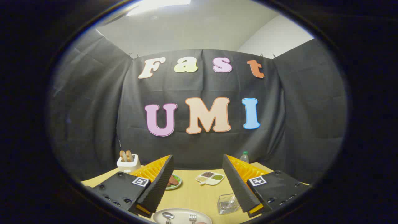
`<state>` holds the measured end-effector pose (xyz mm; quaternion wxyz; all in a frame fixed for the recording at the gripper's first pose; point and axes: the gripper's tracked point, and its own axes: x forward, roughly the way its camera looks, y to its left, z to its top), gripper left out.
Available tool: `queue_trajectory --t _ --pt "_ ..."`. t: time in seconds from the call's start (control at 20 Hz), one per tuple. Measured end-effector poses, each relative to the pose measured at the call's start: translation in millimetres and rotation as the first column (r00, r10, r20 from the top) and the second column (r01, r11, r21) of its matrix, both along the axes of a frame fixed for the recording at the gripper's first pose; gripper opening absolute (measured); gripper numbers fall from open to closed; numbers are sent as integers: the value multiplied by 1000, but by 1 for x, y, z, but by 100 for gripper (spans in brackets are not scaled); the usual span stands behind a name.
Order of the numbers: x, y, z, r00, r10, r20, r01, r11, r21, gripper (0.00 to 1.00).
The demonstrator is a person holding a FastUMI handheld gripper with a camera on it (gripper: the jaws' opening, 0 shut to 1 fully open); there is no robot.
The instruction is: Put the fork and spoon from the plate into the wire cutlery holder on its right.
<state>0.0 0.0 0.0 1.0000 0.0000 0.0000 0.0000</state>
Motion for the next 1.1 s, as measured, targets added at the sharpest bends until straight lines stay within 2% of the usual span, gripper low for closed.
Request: queue_trajectory --t 0.65,1.1 --pt "-10 -1 8 999 44 19 -44 999 10 100" --pt "-3 -1 -6 998 64 -11 -63 998 8 100"
